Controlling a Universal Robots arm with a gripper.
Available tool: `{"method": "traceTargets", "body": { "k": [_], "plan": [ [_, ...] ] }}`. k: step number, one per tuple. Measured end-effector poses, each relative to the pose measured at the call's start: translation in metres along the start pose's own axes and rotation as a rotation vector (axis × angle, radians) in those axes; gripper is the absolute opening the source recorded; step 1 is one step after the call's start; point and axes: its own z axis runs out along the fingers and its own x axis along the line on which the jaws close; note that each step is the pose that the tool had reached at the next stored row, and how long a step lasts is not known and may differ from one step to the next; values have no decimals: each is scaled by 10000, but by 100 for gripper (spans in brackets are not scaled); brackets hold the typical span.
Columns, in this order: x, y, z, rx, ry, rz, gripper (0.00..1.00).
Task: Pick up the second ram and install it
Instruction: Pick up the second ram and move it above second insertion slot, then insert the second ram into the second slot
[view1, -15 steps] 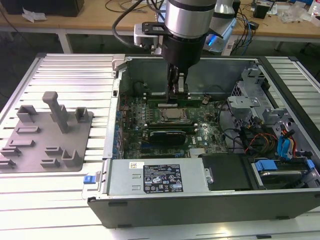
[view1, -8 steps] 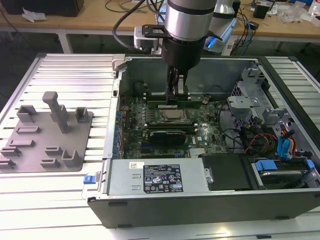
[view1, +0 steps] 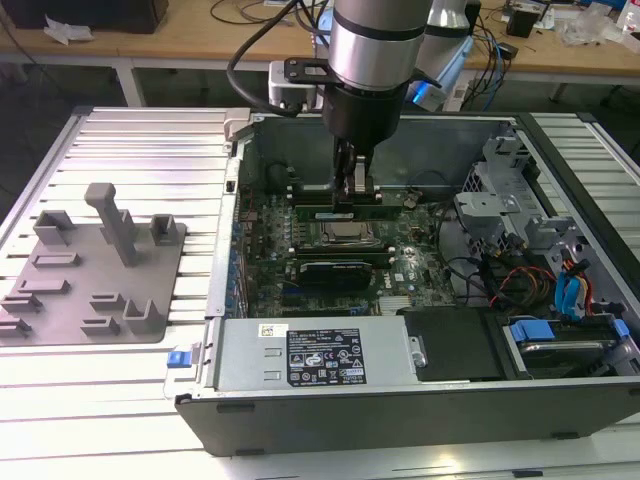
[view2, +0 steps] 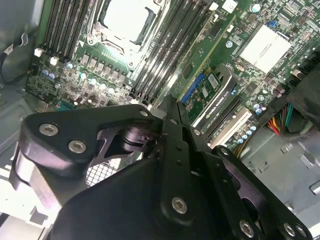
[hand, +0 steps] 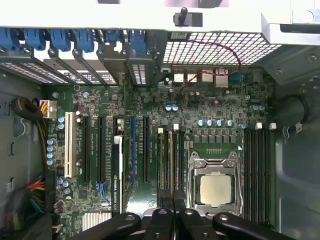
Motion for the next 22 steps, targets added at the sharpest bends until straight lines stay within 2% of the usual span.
{"method": "traceTargets", "body": {
  "k": [11, 13, 19, 20, 21, 22],
  "plan": [
    [0, 0, 9, 0, -1, -1, 9],
    [1, -1, 31, 1, -1, 0, 9],
    [8, -7, 198, 1, -5, -1, 9],
    [11, -10, 268, 1, -5, -1, 9],
    [13, -11, 294, 1, -6, 0, 9],
    [13, -11, 327, 0, -39, 0, 9]
  ]
}}
